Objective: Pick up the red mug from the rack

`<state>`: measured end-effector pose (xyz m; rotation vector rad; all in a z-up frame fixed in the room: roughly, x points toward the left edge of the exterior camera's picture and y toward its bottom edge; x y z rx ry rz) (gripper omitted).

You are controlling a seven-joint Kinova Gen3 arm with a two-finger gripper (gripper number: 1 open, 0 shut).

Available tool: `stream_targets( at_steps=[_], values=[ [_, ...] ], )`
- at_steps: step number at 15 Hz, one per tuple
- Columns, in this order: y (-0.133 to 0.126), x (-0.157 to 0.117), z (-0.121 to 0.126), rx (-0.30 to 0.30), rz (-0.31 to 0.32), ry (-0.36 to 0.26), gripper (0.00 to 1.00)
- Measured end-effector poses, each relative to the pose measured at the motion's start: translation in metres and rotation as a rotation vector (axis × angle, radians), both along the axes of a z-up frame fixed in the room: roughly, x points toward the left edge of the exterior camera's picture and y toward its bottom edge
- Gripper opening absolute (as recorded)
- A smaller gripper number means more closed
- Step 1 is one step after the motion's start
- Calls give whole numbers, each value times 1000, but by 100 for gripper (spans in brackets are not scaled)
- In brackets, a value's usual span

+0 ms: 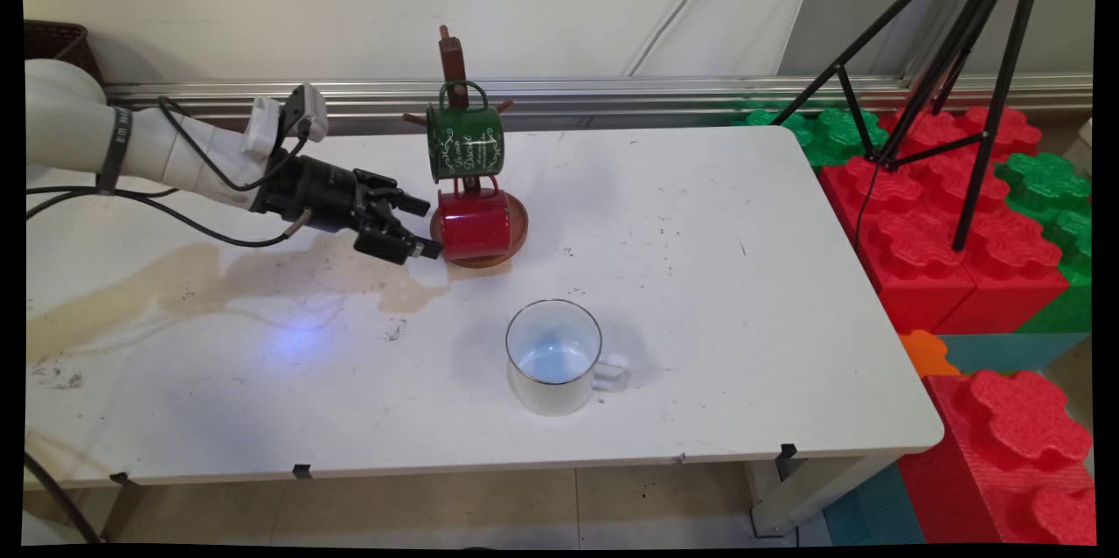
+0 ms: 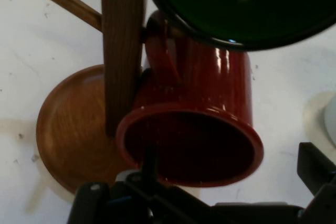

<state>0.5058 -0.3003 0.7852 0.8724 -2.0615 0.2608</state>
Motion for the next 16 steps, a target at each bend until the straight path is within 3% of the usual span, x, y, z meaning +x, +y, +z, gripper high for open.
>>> stream_targets(
  at_steps=[16],
  values=[
    [-11,-12,-16,-2,56,50,100]
  ],
)
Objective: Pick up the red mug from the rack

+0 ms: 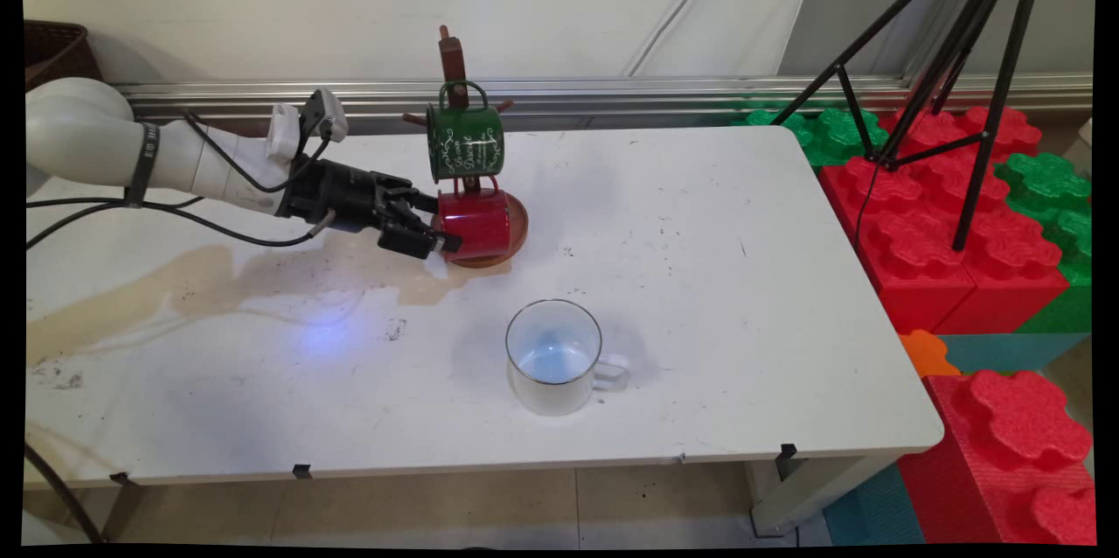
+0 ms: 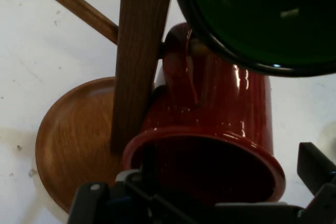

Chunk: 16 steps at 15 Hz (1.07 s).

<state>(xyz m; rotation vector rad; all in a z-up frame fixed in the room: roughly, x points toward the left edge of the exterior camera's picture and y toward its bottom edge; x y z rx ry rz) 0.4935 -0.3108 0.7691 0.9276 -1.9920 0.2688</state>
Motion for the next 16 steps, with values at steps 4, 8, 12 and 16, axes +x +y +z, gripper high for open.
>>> stream_targets(
  at_steps=[4,8,12,16],
  values=[
    [-2,-2,-3,-1,3,2,100],
    [-3,-3,-4,-2,3,4,100],
    [-3,-4,-5,-5,2,5,0],
    [-2,-5,-5,-4,-4,7,0]
  ],
)
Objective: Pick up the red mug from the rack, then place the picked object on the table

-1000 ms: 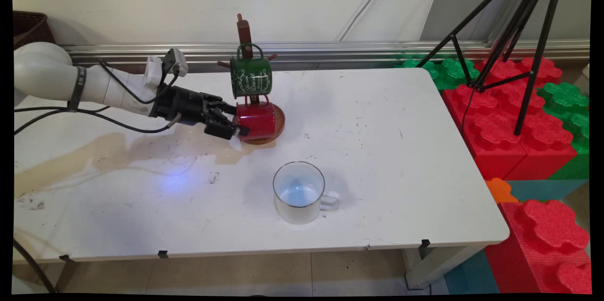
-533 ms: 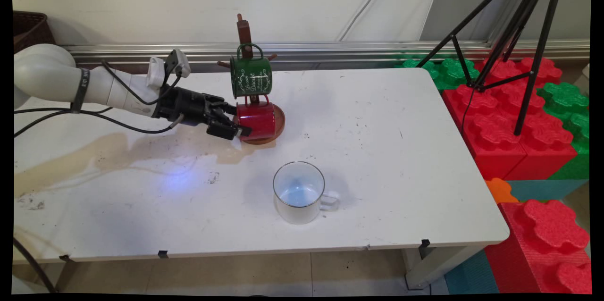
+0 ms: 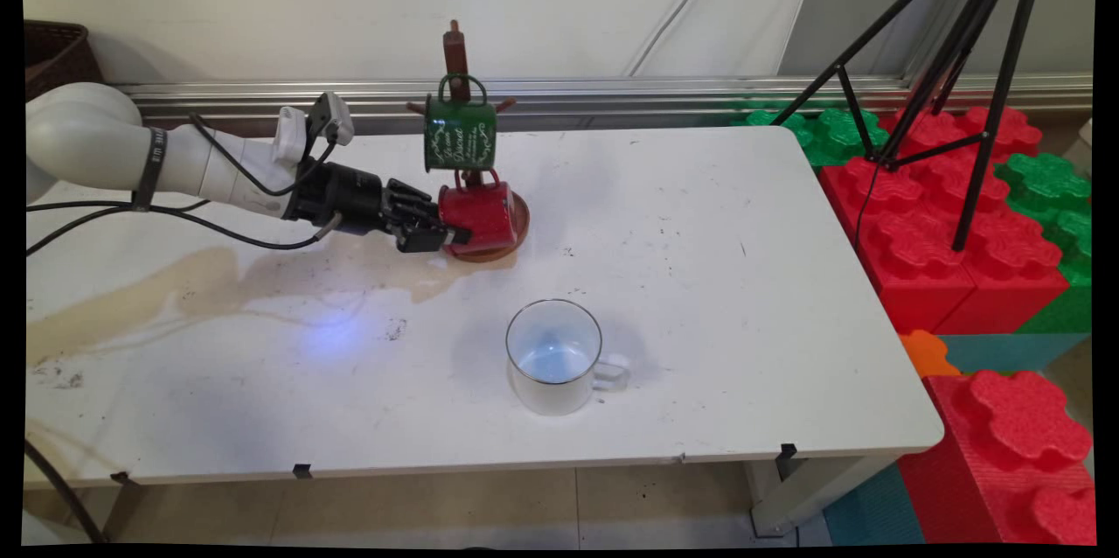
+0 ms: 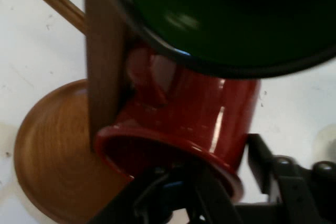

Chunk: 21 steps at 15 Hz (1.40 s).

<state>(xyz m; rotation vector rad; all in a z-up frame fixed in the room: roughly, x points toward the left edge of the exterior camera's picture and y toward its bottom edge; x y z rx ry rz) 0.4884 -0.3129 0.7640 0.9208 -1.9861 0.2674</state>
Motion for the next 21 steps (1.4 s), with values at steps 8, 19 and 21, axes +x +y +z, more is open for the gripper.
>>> stream_targets(
  at_steps=[8,19,21],
  values=[
    [5,-2,0,18,-20,9,0],
    [18,-3,10,29,-55,27,0],
    [21,-3,14,27,-68,32,0]
  ],
)
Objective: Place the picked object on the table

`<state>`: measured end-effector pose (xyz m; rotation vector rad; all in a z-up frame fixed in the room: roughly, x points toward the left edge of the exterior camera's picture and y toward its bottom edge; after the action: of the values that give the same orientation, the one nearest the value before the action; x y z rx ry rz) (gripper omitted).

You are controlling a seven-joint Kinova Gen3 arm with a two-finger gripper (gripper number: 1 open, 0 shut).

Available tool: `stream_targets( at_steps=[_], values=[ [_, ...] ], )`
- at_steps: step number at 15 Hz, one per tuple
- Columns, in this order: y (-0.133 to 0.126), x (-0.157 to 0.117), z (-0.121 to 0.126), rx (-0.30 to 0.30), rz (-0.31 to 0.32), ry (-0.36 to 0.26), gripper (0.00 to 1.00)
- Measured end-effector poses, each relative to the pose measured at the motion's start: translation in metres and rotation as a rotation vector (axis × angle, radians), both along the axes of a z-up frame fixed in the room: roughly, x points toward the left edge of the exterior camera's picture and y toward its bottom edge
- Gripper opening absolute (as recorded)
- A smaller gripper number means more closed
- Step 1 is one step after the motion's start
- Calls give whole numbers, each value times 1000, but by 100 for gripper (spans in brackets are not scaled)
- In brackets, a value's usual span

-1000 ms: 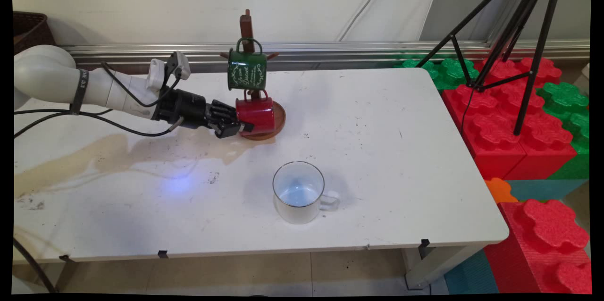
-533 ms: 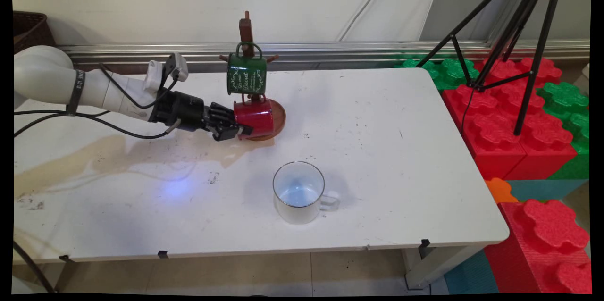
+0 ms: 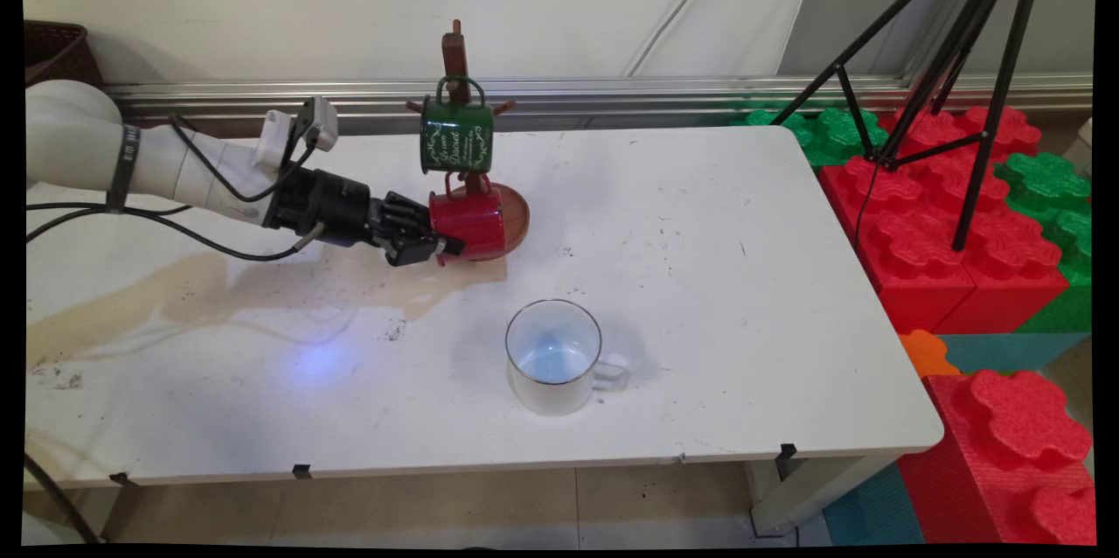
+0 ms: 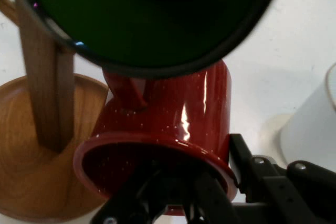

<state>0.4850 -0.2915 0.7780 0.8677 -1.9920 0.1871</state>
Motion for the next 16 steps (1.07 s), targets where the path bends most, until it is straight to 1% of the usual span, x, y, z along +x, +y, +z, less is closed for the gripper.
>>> stream_targets(
  at_steps=[5,10,16],
  values=[
    [8,0,7,0,-26,5,0],
    [23,3,15,10,-60,3,0],
    [43,19,29,18,-98,-28,0]
  ],
)
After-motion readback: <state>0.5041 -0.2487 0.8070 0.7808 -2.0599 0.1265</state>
